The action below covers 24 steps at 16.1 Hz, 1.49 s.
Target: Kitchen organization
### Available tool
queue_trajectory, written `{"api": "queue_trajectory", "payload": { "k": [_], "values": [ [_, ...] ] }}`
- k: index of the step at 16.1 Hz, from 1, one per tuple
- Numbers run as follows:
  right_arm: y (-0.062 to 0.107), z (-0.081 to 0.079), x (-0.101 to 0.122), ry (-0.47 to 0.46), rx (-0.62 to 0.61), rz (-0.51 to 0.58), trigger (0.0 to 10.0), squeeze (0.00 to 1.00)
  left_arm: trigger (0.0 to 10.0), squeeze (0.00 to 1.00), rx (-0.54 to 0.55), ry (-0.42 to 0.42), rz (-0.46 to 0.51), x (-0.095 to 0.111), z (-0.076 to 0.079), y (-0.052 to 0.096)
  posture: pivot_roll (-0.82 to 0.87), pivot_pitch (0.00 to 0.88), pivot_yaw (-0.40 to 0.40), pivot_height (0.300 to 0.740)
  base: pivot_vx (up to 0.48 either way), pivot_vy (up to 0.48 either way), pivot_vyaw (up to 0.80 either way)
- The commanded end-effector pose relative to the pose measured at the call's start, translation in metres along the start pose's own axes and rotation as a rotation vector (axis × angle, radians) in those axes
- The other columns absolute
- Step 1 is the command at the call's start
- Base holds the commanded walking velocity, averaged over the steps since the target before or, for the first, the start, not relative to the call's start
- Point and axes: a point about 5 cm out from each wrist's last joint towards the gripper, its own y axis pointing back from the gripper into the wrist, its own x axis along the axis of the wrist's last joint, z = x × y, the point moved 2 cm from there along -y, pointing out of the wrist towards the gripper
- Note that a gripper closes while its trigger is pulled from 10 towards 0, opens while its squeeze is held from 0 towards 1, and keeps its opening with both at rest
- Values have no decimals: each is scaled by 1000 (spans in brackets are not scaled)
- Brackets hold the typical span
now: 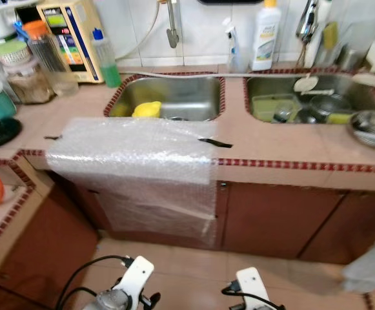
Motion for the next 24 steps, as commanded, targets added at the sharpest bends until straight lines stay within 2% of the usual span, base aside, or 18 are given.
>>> {"api": "queue_trajectory", "payload": {
  "k": [1,13,17,24],
  "values": [
    [-2,-13,4,-1,32,8,10000,0,10000,0,21,-16,-29,-10,-10,3,-49,0,101,740,0,-364,0],
    [-2,-13,3,10,36,3,10000,0,10000,0,8,-51,-39,-13,-10,3,-55,0,103,740,0,-364,0],
    [-2,-14,2,6,39,-1,10000,0,10000,0,12,-33,-43,-15,-12,4,-55,0,103,740,0,0,0],
    [-1,-16,0,4,39,-10,10000,0,10000,0,10,-30,-53,-16,-12,4,-55,0,106,740,0,0,-775]
  ]
}}
